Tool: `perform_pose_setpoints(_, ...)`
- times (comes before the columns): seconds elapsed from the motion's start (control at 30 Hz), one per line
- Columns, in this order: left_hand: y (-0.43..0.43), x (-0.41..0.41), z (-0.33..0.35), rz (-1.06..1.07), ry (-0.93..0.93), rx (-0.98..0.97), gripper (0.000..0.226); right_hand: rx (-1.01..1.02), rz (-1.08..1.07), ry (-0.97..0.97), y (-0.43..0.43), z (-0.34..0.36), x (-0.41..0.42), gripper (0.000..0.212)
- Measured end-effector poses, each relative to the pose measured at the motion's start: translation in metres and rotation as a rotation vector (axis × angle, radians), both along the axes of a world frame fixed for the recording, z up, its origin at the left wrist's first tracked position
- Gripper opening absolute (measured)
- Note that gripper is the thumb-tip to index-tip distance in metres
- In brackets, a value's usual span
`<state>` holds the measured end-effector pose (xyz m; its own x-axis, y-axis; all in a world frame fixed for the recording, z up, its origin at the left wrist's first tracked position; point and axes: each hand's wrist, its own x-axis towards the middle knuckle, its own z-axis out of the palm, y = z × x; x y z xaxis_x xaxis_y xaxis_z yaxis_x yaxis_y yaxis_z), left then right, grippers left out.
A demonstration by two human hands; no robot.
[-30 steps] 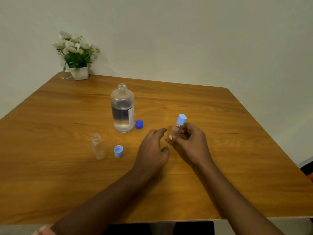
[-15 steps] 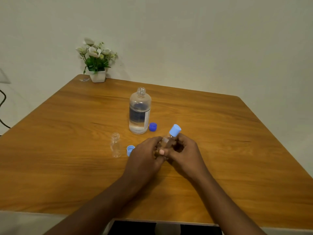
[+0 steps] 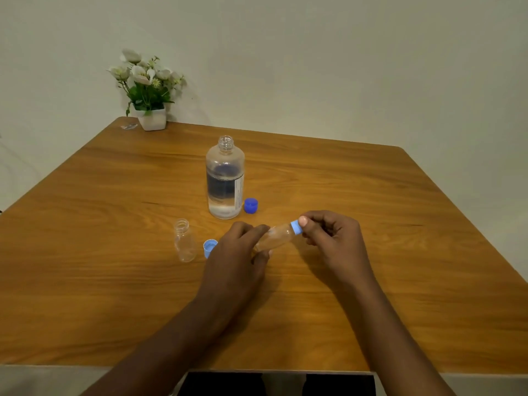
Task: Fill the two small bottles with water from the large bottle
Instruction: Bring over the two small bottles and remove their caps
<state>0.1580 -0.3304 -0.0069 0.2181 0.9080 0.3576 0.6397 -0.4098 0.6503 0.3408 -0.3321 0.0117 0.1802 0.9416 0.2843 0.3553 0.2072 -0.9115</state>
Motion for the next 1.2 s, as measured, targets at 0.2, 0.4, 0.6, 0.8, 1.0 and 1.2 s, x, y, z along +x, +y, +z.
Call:
perform_pose_setpoints(0.2, -0.002, -0.002, 0.002, -0.039, 0.095, -0.012, 0.045, -0.047, 0.111, -0.051, -0.002, 0.0, 0.005, 0.014)
perform_pose_setpoints(0.4, -0.001, 0.003, 0.003, -0.023, 0.095, -0.045, 0.045, -0.036, 0.186, 0.017, -0.001, 0.004, 0.006, 0.043)
perform_pose_setpoints(0.6, -0.001, 0.003, 0.002, -0.029, 0.123, -0.05, 0.046, -0.06, 0.044, -0.025, 0.005, 0.005, 0.007, 0.018)
perform_pose_setpoints(0.8, -0.002, 0.002, 0.003, -0.028, 0.124, -0.043, 0.045, -0.091, 0.176, 0.012, 0.008, 0.004, 0.018, 0.023)
perform_pose_setpoints(1.0, -0.002, 0.003, 0.003, -0.03, 0.135, -0.042, 0.044, -0.163, 0.139, -0.064, 0.008, 0.008, 0.017, 0.029)
perform_pose_setpoints(1.2, -0.003, 0.002, 0.002, -0.037, 0.148, -0.024, 0.044, -0.293, 0.219, -0.191, 0.005, 0.015, 0.019, 0.032)
